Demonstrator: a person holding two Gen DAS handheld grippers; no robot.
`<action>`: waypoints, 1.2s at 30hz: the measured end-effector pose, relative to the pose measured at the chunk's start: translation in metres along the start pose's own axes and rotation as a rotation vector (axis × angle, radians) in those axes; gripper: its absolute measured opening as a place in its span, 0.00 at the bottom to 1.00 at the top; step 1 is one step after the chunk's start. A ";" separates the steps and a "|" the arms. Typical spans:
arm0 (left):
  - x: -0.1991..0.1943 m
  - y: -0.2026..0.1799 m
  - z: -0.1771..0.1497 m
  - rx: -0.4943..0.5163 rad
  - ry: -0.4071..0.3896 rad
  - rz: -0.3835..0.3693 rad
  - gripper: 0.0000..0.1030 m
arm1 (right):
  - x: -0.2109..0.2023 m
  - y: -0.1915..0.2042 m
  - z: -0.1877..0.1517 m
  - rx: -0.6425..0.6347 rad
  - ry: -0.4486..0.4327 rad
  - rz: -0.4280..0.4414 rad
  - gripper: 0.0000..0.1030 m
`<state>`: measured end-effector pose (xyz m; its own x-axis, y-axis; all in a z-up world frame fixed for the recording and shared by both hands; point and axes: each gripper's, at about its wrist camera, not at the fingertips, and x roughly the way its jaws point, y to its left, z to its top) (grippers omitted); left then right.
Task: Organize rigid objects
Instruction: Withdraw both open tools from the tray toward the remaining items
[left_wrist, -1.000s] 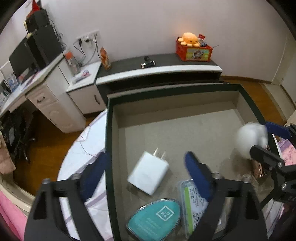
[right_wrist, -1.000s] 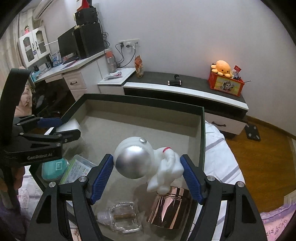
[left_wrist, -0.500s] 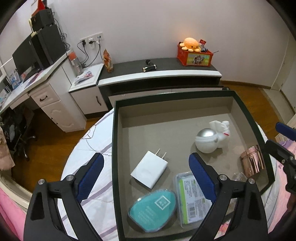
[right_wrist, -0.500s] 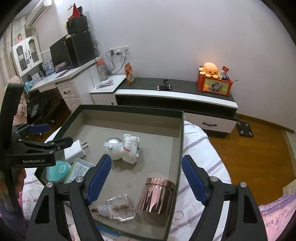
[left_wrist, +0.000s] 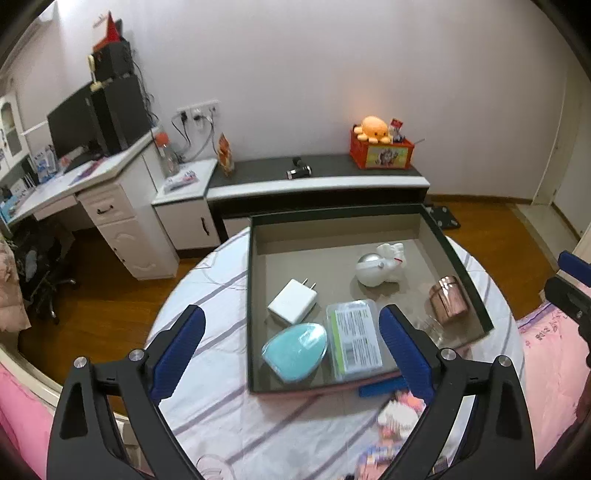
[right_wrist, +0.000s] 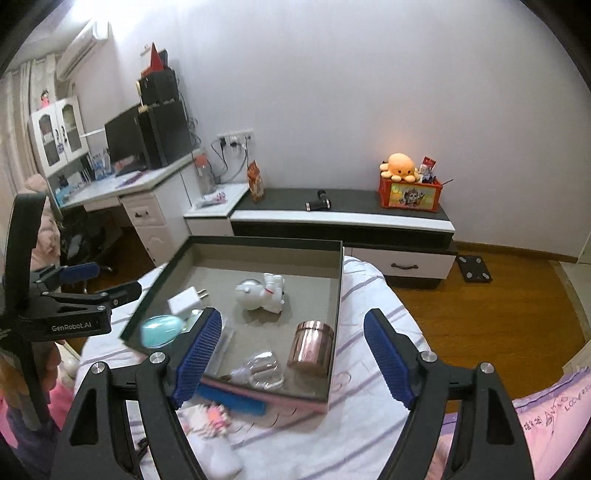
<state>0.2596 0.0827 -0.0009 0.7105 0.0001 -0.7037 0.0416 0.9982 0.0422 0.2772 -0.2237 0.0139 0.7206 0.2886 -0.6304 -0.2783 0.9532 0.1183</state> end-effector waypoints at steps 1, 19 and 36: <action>-0.006 0.001 -0.001 -0.002 -0.011 0.007 0.95 | -0.008 0.002 -0.001 0.000 -0.009 -0.003 0.79; -0.142 -0.014 -0.087 -0.014 -0.251 0.094 1.00 | -0.143 0.042 -0.067 -0.041 -0.199 -0.061 0.81; -0.172 -0.026 -0.127 -0.044 -0.295 0.088 1.00 | -0.183 0.056 -0.104 -0.030 -0.277 -0.136 0.85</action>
<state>0.0468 0.0645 0.0288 0.8833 0.0762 -0.4625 -0.0552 0.9967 0.0587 0.0635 -0.2329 0.0564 0.8972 0.1758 -0.4052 -0.1827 0.9829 0.0218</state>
